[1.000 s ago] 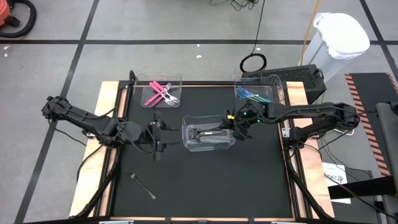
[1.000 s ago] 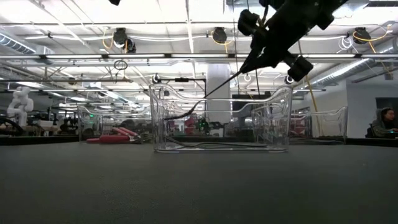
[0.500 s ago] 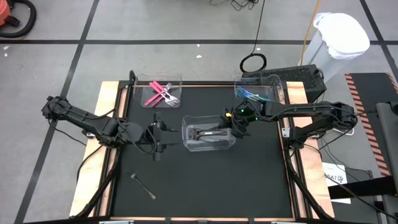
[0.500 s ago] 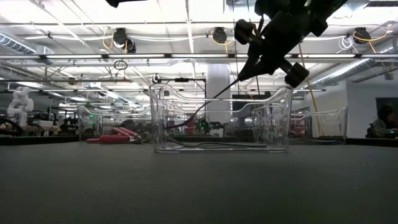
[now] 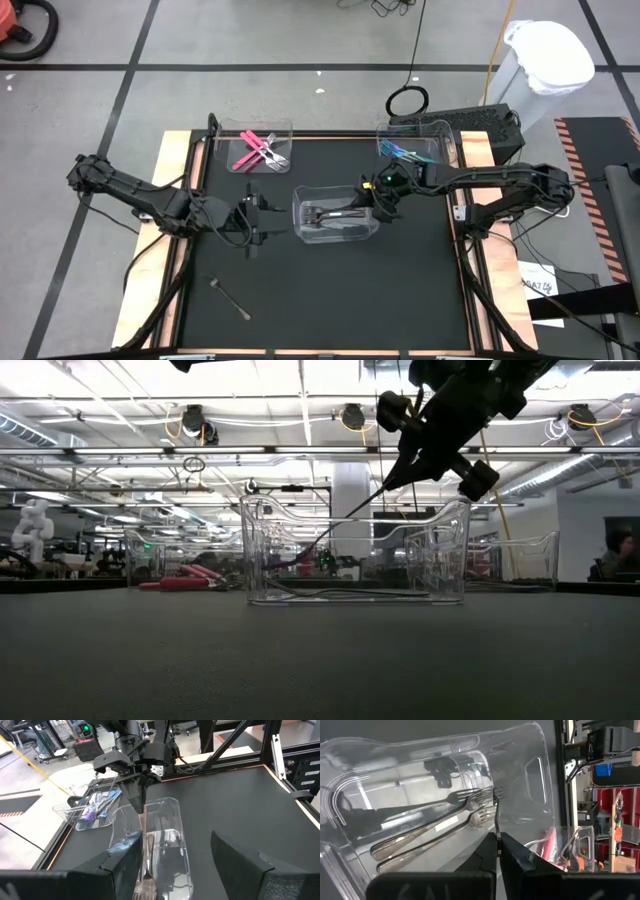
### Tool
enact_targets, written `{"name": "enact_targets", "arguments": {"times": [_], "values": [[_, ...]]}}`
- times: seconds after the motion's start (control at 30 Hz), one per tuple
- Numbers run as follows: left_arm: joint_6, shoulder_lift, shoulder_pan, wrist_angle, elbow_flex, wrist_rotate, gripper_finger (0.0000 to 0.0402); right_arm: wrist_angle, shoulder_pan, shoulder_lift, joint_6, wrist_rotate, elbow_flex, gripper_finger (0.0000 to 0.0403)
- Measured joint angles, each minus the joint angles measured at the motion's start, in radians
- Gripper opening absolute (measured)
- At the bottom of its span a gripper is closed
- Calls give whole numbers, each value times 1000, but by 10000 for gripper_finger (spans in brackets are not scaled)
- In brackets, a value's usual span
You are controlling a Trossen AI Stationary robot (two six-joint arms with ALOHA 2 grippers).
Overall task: Sort silverware by color (type)
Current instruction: Put the silver fork into the middle transparent bin
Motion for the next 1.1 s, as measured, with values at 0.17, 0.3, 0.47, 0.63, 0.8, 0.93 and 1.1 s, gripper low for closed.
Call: {"name": "enact_targets", "arguments": {"times": [0.17,0.3,0.47,0.63,0.8,0.93,1.1], "values": [[-3,0,0,0,0,0,235,7,0,11,-2,0,0,2],[-3,0,0,0,0,0,235,18,0,27,-5,0,1,3],[-2,0,1,0,0,0,235,32,0,43,-6,1,1,3],[-4,0,5,-1,0,1,235,55,0,57,-4,2,1,4],[-4,0,5,-1,0,1,235,61,-4,63,-4,1,1,4],[-5,0,5,-1,0,1,235,61,-4,65,0,3,1,4],[-5,0,5,-1,0,1,235,61,-4,65,17,3,1,4]]}}
